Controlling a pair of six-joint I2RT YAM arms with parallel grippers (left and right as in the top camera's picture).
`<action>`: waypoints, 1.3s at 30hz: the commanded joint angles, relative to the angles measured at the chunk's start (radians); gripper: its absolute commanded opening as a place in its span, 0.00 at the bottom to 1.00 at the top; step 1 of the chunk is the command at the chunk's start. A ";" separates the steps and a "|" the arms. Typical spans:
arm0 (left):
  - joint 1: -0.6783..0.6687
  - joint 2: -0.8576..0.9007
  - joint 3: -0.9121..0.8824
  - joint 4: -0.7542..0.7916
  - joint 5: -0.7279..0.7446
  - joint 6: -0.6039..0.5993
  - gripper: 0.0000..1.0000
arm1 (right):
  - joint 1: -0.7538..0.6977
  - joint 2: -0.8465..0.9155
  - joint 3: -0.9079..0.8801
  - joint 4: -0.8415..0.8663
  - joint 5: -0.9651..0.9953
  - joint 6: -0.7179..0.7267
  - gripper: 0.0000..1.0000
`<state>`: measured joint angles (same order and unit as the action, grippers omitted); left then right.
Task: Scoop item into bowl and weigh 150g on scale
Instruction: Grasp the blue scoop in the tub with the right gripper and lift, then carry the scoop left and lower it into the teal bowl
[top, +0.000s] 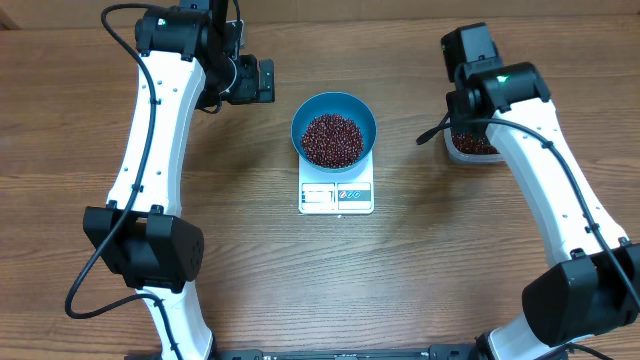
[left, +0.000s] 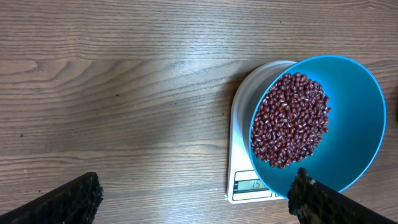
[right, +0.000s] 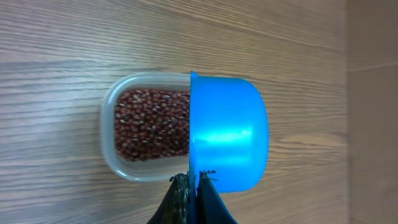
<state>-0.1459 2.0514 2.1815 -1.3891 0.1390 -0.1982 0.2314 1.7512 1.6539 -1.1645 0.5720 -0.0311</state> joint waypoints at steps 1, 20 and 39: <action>0.003 -0.029 0.021 0.003 0.008 0.026 1.00 | -0.002 -0.021 0.021 0.000 0.068 -0.002 0.04; 0.003 -0.029 0.021 0.003 0.008 0.026 1.00 | 0.082 -0.013 0.130 0.200 -0.924 0.003 0.04; 0.003 -0.029 0.021 0.003 0.008 0.026 1.00 | 0.352 0.129 0.125 0.224 -0.531 -0.184 0.04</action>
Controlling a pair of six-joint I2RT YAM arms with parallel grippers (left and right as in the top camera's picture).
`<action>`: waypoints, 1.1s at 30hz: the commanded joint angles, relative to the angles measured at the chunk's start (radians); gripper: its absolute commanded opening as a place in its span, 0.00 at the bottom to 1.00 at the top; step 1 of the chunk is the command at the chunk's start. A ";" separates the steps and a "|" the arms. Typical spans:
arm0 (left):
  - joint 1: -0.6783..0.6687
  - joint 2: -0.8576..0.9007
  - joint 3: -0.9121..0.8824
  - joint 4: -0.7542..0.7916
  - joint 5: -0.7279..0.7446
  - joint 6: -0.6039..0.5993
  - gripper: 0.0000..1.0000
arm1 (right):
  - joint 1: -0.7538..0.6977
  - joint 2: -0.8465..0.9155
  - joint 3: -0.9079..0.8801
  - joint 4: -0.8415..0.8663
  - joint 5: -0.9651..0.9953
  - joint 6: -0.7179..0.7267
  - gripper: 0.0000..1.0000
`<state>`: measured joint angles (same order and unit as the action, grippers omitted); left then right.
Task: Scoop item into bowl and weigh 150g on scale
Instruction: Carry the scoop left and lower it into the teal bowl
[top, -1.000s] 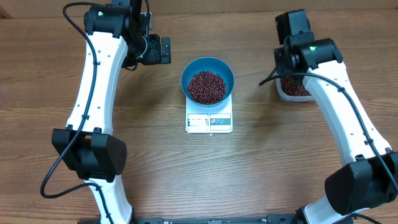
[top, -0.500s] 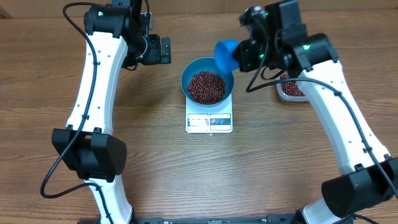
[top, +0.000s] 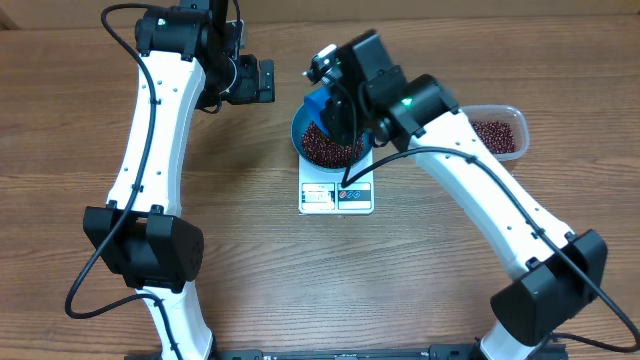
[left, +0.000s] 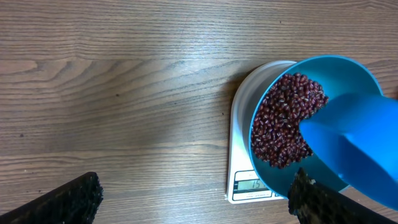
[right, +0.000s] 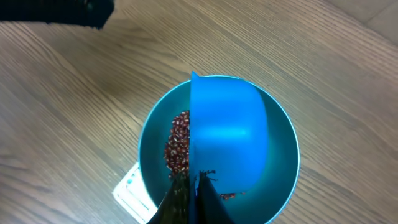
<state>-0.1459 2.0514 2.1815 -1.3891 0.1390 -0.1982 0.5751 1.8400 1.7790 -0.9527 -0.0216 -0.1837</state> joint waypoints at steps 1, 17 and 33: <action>0.003 -0.029 0.021 0.003 0.008 0.026 1.00 | 0.010 0.051 0.000 0.017 0.067 -0.031 0.04; 0.003 -0.029 0.021 0.003 0.008 0.026 1.00 | -0.002 0.124 0.000 -0.035 0.053 -0.026 0.04; 0.003 -0.029 0.021 0.003 0.008 0.026 0.99 | -0.098 0.124 0.046 -0.026 -0.203 0.109 0.04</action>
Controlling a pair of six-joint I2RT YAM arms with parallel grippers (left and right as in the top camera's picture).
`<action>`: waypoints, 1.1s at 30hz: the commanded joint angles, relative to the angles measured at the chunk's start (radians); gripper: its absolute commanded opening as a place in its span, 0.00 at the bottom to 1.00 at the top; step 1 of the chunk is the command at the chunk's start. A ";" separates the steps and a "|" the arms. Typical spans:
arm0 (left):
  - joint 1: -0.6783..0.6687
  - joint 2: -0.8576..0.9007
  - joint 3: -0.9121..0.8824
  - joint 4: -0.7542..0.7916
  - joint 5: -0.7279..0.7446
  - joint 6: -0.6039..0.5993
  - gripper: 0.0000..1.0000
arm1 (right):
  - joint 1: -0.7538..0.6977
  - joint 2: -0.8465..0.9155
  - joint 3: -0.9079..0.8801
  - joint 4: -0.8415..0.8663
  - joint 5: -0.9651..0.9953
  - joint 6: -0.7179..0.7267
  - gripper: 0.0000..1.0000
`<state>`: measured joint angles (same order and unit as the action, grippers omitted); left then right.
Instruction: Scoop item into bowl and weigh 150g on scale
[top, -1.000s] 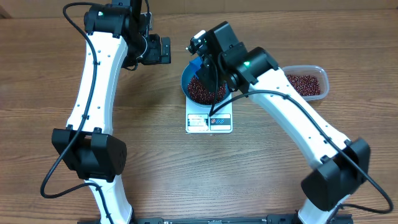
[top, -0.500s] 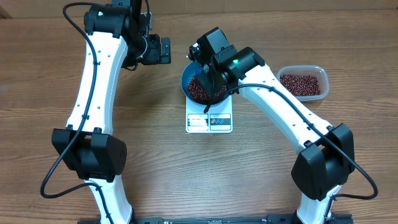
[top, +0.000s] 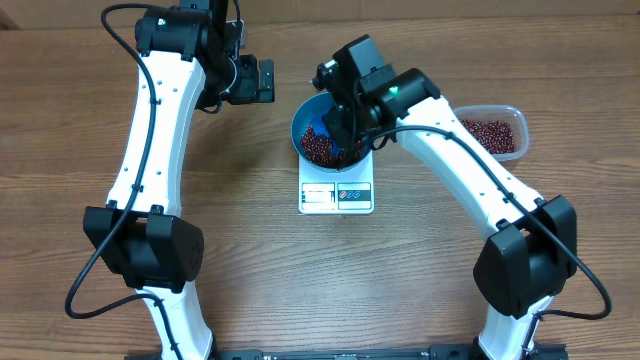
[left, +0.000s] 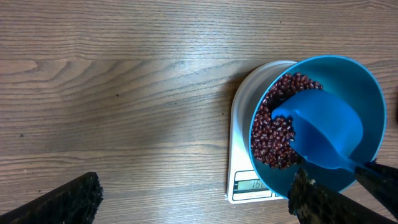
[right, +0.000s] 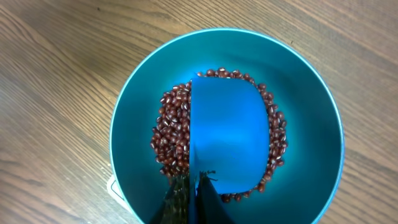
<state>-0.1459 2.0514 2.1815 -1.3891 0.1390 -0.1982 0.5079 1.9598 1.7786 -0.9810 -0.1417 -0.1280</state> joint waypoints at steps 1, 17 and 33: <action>0.003 -0.029 0.021 0.003 0.008 0.026 1.00 | -0.041 0.003 0.053 -0.001 -0.104 0.053 0.04; 0.003 -0.029 0.021 0.003 0.008 0.026 1.00 | -0.099 -0.021 0.062 0.023 -0.190 -0.005 0.04; 0.003 -0.029 0.021 0.003 0.008 0.026 1.00 | -0.100 -0.082 0.121 0.003 -0.130 -0.038 0.04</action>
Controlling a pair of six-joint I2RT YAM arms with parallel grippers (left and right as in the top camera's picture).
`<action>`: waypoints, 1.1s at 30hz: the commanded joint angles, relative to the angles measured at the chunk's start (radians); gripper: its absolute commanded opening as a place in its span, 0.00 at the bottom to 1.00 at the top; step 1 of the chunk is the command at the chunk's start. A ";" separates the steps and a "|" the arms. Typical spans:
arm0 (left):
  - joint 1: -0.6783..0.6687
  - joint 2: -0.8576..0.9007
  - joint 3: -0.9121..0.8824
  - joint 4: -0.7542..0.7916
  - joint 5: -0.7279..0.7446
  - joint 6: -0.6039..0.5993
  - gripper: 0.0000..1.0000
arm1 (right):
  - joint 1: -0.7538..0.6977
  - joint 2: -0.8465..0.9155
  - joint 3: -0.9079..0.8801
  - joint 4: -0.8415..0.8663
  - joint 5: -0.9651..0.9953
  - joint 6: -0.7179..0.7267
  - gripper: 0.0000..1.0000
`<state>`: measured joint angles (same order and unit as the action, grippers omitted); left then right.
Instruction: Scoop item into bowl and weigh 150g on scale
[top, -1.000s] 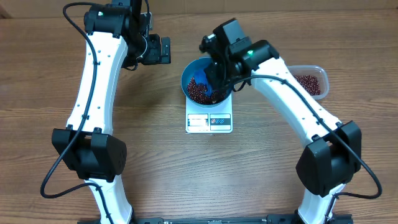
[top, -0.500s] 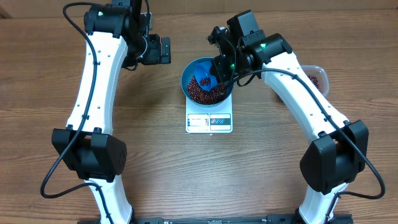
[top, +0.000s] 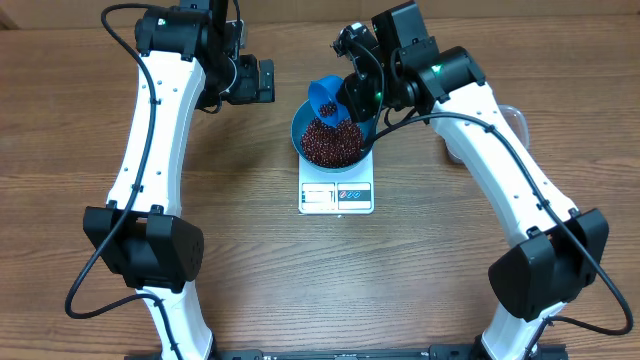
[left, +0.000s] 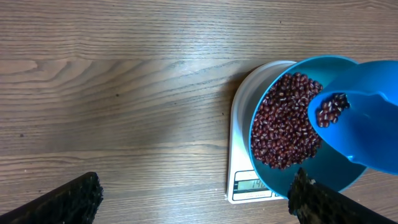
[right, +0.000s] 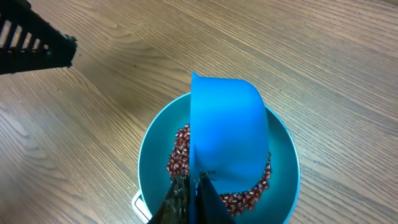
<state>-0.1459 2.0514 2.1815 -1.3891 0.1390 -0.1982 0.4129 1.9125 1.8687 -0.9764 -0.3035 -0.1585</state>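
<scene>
A blue bowl (top: 358, 130) full of red beans (top: 331, 143) stands on the white scale (top: 336, 196); its display (left: 250, 184) is too small to read. My right gripper (right: 191, 186) is shut on the handle of a blue scoop (top: 326, 97), held above the bowl's far-left rim with a few beans (left: 331, 109) in it. The scoop (right: 228, 134) hides part of the bowl (right: 280, 174) in the right wrist view. My left gripper (left: 193, 196) hangs open over bare table to the left of the scale, apart from the bowl (left: 348, 177).
A clear plastic tub (top: 512, 118) sits at the back right, mostly hidden behind my right arm. Wooden table (top: 250, 260) all round the scale.
The scoop was down in the beans in the bowl; now it is lifted above the bowl's far-left rim with a few beans in it. The left arm has not moved.
My right gripper held the scoop over the bean tub at the right. Then the scoop was over the bowl, then sunk into the bowl's beans. Now it is raised above the bowl carrying a few beans. The left gripper stayed open beside the scale throughout.
</scene>
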 joint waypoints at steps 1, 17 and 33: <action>0.003 -0.029 0.021 0.003 0.008 0.026 1.00 | -0.005 -0.035 0.031 -0.008 0.044 -0.008 0.04; 0.003 -0.029 0.021 0.003 0.008 0.026 1.00 | -0.003 -0.035 0.031 -0.045 0.032 -0.085 0.04; 0.003 -0.029 0.021 0.003 0.008 0.026 0.99 | 0.030 -0.035 0.031 -0.061 0.214 -0.095 0.04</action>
<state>-0.1459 2.0514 2.1815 -1.3891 0.1390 -0.1982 0.4320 1.9125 1.8687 -1.0515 -0.1646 -0.2661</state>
